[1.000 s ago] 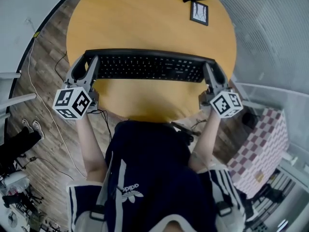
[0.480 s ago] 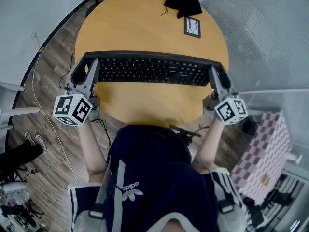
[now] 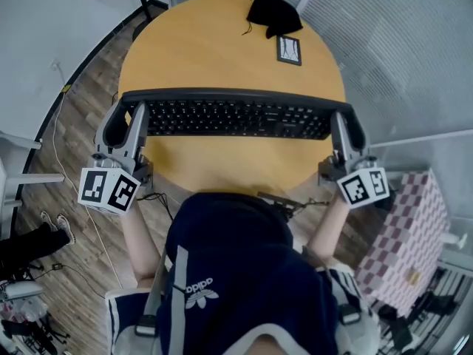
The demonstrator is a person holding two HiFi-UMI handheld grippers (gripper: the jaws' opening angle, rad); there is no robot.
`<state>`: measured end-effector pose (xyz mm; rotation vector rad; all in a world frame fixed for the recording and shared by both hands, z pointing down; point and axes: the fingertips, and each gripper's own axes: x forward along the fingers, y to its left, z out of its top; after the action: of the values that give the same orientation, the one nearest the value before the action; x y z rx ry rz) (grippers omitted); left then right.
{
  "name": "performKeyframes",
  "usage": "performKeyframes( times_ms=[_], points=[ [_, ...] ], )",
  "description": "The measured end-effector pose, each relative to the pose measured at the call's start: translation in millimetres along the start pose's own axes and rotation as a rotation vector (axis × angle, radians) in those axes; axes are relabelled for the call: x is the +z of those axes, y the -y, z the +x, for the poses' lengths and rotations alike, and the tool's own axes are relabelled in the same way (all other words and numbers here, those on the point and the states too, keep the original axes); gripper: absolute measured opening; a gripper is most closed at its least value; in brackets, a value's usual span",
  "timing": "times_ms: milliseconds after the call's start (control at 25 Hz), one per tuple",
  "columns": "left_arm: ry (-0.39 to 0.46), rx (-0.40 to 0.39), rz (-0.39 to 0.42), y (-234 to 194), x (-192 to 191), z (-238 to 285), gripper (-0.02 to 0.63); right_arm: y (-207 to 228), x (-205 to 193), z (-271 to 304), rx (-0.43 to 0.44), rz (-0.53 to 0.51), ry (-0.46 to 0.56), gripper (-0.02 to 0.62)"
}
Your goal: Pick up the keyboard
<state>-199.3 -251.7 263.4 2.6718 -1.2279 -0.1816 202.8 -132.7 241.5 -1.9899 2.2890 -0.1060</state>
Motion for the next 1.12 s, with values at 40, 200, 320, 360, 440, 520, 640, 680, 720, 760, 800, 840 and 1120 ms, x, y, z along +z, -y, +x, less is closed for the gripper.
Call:
performKeyframes(
  times_ms=[40,200,320,360,440,520,640,680,720,760,800,840,1120],
  points=[
    [0.002,0.000,-0.002,0.1,0.7,-1.1,0.178,-1.1,1.8,-1.4,-0.002,-0.003,0.005,0.164],
    [0.002,0.004,0.000,1.1,4.1,-6.0,0.178,-5.3,2.8,-6.8,-0.010,-0.001,0.007,0.164],
    [0.006,-0.001,0.016,8.8,8.3,-20.1,0.178,-10.5,1.5,-22.8,-0.010,0.008,0.008,0.164],
    [0.008,-0.002,0.021,11.5,9.2,-25.2,0.178,-12.7,1.2,-28.2,-0.008,0.009,0.010,0.164],
    [0.011,-0.004,0.029,15.8,10.5,-32.9,0.178,-16.7,1.2,-35.5,-0.002,0.007,0.012,0.164],
    [0.015,-0.003,0.034,17.9,11.5,-37.6,0.178,-18.8,0.9,-39.5,0.000,0.005,0.011,0.164],
    [0.018,0.001,0.037,18.2,10.8,-42.1,0.178,-19.6,-0.6,-41.9,-0.004,-0.001,0.010,0.164],
    [0.018,0.002,0.037,18.1,9.9,-43.0,0.178,-20.1,-0.9,-42.0,-0.004,-0.003,0.010,0.164],
    [0.017,0.003,0.035,17.9,8.9,-43.7,0.178,-20.8,-1.2,-41.9,-0.004,-0.004,0.010,0.164],
    [0.017,0.004,0.033,17.4,7.9,-44.4,0.178,-21.7,-1.3,-41.4,-0.003,-0.004,0.011,0.164],
    [0.016,0.005,0.031,16.6,6.9,-44.9,0.178,-22.4,-1.4,-40.5,-0.001,-0.004,0.012,0.164],
    [0.015,0.006,0.028,15.8,6.1,-45.1,0.178,-22.7,-1.5,-39.4,0.000,-0.005,0.011,0.164],
    [0.008,0.003,0.027,18.1,1.4,-36.0,0.178,-14.3,-4.7,-36.7,0.007,0.014,0.013,0.164]
  ],
)
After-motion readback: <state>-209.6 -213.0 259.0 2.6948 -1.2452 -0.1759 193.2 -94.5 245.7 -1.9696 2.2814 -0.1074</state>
